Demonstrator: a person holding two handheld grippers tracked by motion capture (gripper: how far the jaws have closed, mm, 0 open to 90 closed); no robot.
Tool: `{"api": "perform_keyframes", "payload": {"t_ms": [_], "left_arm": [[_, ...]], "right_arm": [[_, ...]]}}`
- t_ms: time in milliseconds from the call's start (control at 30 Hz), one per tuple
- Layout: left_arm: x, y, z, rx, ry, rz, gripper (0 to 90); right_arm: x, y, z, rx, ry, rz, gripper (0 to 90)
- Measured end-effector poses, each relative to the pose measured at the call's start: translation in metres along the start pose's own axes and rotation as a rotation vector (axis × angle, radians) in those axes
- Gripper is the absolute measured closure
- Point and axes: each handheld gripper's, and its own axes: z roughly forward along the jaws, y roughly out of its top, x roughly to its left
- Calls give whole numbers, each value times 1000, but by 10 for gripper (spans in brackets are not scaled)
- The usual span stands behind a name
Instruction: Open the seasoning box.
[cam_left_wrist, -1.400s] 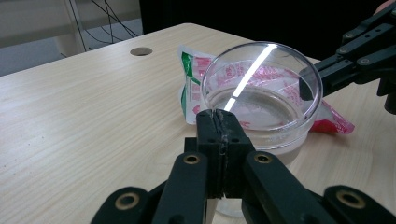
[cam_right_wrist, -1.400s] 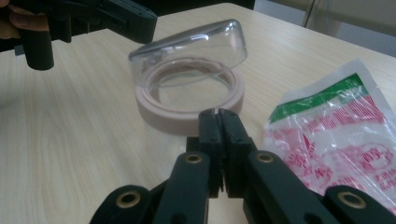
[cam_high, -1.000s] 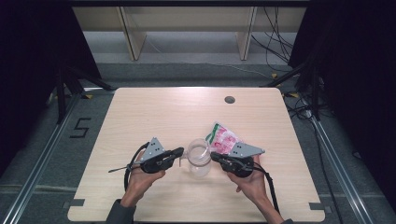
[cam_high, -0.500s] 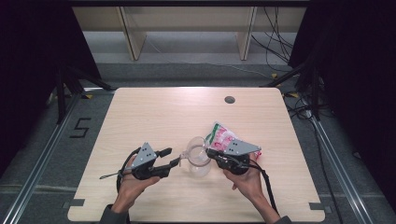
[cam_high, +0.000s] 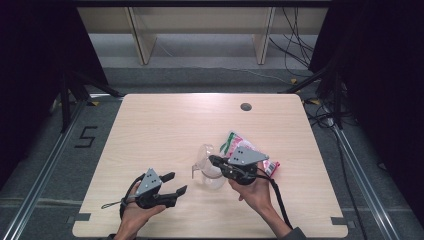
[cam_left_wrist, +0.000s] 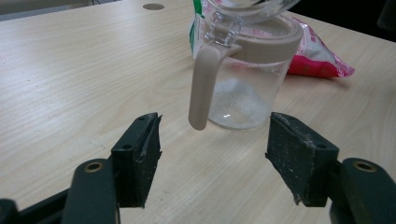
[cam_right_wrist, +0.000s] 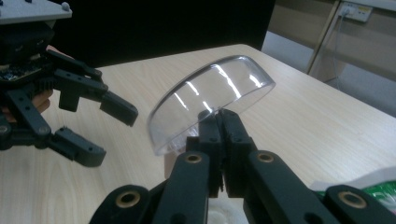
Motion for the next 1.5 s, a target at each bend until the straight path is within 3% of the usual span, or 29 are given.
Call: {"api": "perform_keyframes", "payload": {"t_ms": [133,300,467,500,567,700,733,833,867,967,1100,1133,1200,1267,1333,1500], "left_arm": [[-2,-4,1,16,15,6,337],[0,-5,0,2,18,-8,338],[0,-6,0,1,27,-21,339],[1,-6,0,8,22,2,338],[0,-7,0,7,22,-15,336],[1,-8,1,7,19,-13,328],[2,-8,1,10,20,-16,324],[2,-9,1,5,19,-29,319],[3,-9,1,17,23,-25,317],[2,-9,1,11,15,-30,316],[1,-9,3,13,9,-33,316],[1,-9,3,14,12,-38,316],[2,-9,3,8,7,-41,316],[4,-8,2,19,1,-12,316],[3,-9,3,17,7,-40,316],[3,-9,3,15,8,-44,317]], "right_arm": [[7,6,4,-7,38,-20,885],[18,10,10,-18,64,-41,878],[15,11,6,-29,77,-12,862],[13,11,4,-25,65,3,851],[6,10,2,-26,57,8,811],[-15,2,-10,8,-13,12,713],[-21,-2,-15,18,-37,42,689],[-42,-13,-28,45,-83,55,652],[-49,-17,-35,78,-99,62,644],[-68,-29,-48,79,-148,127,615],[-91,-43,-64,104,-193,172,581],[-94,-46,-68,114,-204,212,575],[-103,-52,-71,115,-234,216,571],[-107,-57,-75,145,-240,249,568],[-112,-63,-73,151,-238,259,565],[-118,-72,-70,204,-252,281,565]]}}
